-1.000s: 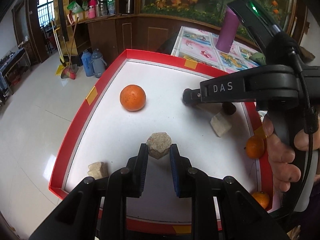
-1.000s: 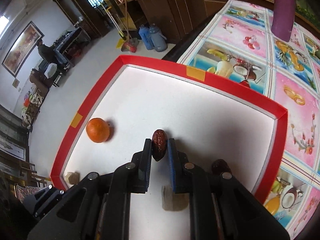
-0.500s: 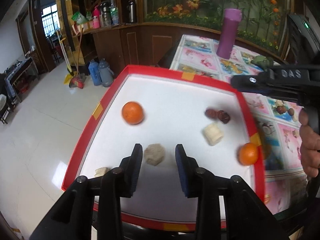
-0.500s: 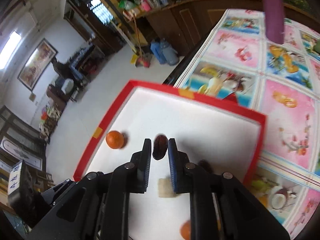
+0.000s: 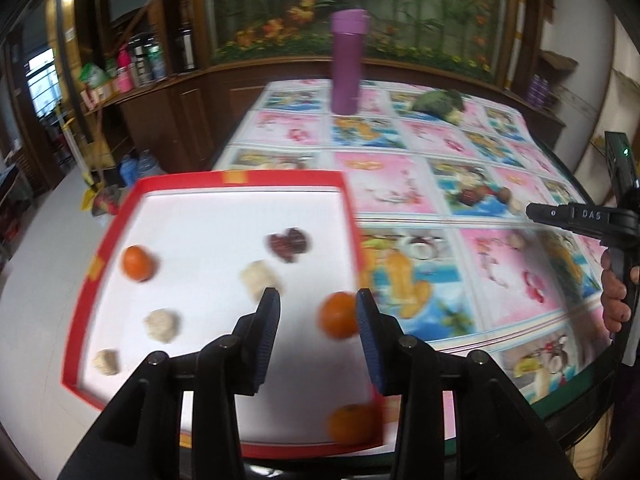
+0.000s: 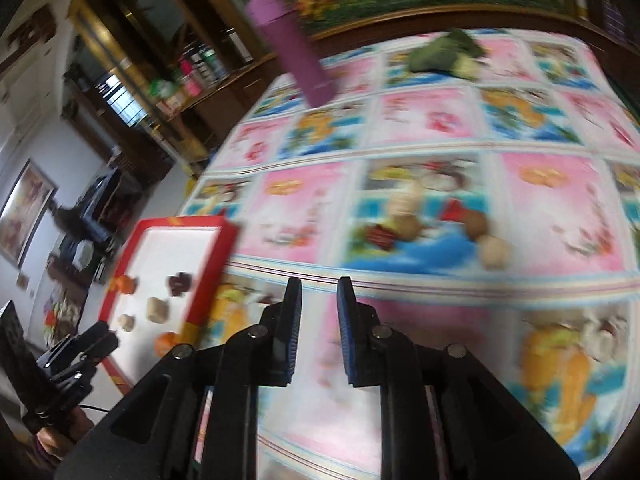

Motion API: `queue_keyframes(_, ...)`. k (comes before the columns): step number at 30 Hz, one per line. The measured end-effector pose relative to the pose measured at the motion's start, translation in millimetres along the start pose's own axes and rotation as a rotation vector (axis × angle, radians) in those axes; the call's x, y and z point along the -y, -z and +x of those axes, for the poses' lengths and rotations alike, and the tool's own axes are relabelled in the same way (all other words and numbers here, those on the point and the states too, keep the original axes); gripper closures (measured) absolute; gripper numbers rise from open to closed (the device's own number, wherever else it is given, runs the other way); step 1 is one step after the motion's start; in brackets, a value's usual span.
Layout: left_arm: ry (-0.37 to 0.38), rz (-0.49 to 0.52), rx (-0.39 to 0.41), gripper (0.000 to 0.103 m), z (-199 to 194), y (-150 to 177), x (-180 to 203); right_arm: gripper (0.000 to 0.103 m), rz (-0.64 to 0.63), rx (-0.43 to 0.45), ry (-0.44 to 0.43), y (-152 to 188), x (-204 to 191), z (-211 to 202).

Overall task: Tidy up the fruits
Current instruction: 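Move both open tools back toward the fruit pile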

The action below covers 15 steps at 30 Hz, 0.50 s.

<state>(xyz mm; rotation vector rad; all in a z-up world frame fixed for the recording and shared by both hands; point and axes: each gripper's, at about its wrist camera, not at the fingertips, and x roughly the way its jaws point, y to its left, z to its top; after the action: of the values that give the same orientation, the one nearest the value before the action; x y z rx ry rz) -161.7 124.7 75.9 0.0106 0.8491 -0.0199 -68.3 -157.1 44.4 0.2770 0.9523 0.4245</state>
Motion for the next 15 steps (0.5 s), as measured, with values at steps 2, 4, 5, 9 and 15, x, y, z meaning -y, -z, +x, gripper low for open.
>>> queue_keyframes(2, 0.018, 0.029, -0.009, 0.064, 3.8, -4.2, 16.0, 0.083, 0.017, 0.011, 0.041, 5.9, 23.2, -10.4)
queue_keyframes(4, 0.041, 0.06, -0.019, 0.064, 7.7, -9.0, 33.8, 0.083, 0.025, 0.019, 0.064, 11.1, 38.4, -17.2)
queue_keyframes(5, 0.055, 0.074, -0.025, 0.064, 9.1, -10.3, 42.4, 0.083, 0.032, 0.019, 0.068, 13.9, 46.7, -19.6)
queue_keyframes(9, 0.12, 0.138, -0.052, 0.064, 19.0, -16.3, 83.1, 0.083, 0.034, 0.022, 0.107, 15.2, 68.2, -17.6)
queue_keyframes(15, 0.181, 0.171, -0.091, 0.064, 29.7, -20.3, 121.9, 0.083, -0.004, 0.021, 0.141, -6.1, 66.6, 4.7)
